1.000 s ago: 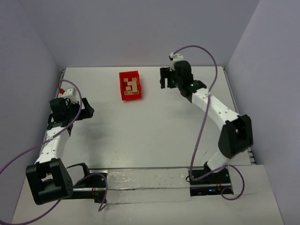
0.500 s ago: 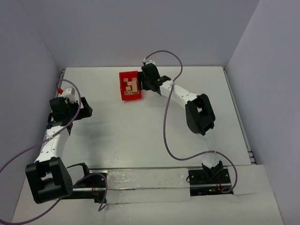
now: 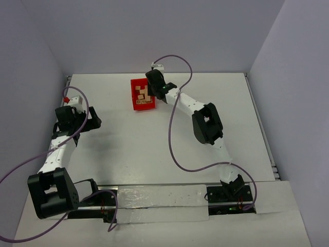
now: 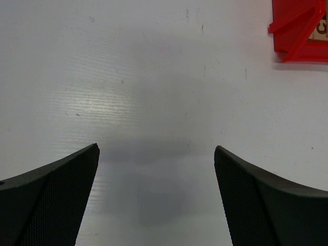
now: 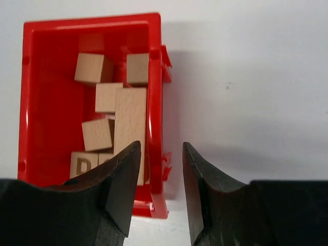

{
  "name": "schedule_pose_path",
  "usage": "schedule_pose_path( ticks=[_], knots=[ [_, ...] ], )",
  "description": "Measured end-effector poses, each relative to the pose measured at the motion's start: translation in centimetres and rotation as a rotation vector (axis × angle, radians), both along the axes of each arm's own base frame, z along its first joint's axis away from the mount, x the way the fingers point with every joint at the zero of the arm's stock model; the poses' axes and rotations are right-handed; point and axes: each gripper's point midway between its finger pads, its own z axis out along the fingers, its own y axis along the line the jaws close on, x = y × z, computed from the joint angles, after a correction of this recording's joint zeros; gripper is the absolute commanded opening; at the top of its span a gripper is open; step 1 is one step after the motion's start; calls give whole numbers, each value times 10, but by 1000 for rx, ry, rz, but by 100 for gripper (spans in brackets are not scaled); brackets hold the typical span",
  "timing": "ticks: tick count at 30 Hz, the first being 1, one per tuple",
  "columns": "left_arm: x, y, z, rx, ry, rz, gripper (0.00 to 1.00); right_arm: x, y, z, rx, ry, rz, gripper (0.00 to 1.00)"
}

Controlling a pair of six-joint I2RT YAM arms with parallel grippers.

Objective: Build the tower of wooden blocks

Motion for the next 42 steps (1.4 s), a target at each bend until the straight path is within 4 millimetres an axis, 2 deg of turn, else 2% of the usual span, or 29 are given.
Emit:
schedule_pose_path(
  ticks=[7, 25, 35, 38, 42],
  knots=[
    [1, 3, -4, 6, 20, 13, 99, 19, 4, -2, 7, -33, -22, 43],
    [3, 5, -9, 2, 54, 17, 99, 19, 1, -6, 19, 4, 2, 36],
    [6, 6, -8, 4, 61, 20, 99, 14, 2, -9, 7, 32, 30, 18],
    [6, 6, -7, 4, 60, 21, 99, 14, 1, -10, 6, 35, 31, 0],
    [5, 7, -8, 8, 65, 25, 99, 12, -4, -12, -2, 31, 23, 0]
  ],
)
